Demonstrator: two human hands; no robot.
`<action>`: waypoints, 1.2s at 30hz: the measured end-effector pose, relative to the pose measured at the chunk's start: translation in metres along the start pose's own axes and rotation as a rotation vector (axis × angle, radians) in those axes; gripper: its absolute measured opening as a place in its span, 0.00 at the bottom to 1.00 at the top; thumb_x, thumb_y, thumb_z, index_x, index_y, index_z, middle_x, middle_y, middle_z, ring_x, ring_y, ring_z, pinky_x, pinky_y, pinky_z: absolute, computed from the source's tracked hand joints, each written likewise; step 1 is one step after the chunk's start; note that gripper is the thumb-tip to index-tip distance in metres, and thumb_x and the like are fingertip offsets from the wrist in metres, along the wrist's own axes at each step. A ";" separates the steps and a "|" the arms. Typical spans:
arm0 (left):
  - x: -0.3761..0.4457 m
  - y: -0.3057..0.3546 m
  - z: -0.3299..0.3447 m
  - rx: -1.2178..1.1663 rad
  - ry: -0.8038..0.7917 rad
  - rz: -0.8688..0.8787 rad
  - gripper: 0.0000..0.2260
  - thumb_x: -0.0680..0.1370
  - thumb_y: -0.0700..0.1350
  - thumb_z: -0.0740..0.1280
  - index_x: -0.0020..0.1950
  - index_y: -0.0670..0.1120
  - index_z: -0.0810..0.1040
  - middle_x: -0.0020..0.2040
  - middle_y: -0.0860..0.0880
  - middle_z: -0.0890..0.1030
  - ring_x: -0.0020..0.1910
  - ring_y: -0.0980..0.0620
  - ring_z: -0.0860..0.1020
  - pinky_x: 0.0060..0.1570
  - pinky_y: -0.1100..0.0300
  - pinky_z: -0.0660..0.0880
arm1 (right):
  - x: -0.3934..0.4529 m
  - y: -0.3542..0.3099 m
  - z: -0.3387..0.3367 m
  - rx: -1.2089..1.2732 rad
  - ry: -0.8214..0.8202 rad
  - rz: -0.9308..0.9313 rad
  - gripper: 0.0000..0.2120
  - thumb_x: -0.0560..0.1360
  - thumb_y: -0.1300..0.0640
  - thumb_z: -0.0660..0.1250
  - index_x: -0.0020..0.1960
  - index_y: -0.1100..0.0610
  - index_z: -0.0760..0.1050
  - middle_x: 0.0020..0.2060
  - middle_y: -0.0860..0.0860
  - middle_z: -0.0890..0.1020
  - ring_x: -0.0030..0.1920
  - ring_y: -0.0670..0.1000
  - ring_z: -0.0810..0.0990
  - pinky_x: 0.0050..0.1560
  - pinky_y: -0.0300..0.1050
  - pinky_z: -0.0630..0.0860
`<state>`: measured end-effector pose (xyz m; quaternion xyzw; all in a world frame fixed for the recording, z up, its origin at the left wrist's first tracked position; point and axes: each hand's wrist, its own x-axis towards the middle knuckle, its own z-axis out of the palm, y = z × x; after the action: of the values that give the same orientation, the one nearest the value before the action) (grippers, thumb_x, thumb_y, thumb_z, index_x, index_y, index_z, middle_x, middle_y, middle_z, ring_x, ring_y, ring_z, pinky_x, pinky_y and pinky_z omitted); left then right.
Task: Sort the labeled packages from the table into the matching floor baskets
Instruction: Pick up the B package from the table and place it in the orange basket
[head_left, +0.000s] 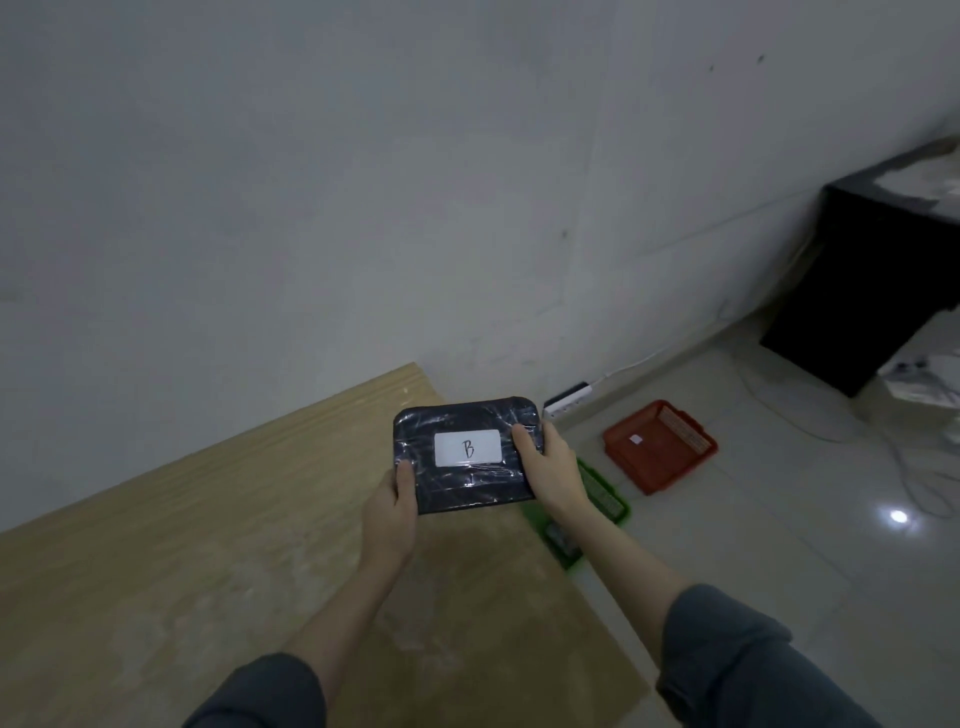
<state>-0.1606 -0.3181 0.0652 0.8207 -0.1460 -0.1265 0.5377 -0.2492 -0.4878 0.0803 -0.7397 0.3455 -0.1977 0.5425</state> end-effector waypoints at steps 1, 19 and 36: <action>-0.004 0.008 0.020 0.007 0.004 0.001 0.16 0.81 0.53 0.51 0.50 0.49 0.77 0.41 0.55 0.78 0.42 0.54 0.76 0.46 0.56 0.72 | 0.006 0.006 -0.020 -0.010 -0.008 -0.005 0.16 0.77 0.44 0.59 0.56 0.53 0.73 0.50 0.53 0.82 0.48 0.51 0.80 0.48 0.47 0.76; 0.025 0.093 0.307 0.215 -0.079 -0.049 0.23 0.80 0.57 0.47 0.46 0.45 0.76 0.38 0.50 0.79 0.35 0.59 0.75 0.33 0.63 0.71 | 0.164 0.110 -0.262 -0.260 -0.013 0.090 0.17 0.75 0.38 0.56 0.37 0.50 0.67 0.38 0.50 0.77 0.40 0.52 0.76 0.40 0.48 0.69; 0.169 0.170 0.576 0.233 -0.003 -0.265 0.25 0.80 0.58 0.48 0.44 0.44 0.77 0.38 0.45 0.81 0.38 0.49 0.79 0.40 0.53 0.78 | 0.439 0.200 -0.424 -0.277 -0.188 0.154 0.17 0.74 0.39 0.57 0.42 0.53 0.71 0.40 0.50 0.78 0.41 0.52 0.77 0.40 0.47 0.70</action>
<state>-0.2319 -0.9327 -0.0116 0.8894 -0.0511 -0.1795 0.4172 -0.2918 -1.1229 -0.0025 -0.7940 0.3726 -0.0362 0.4790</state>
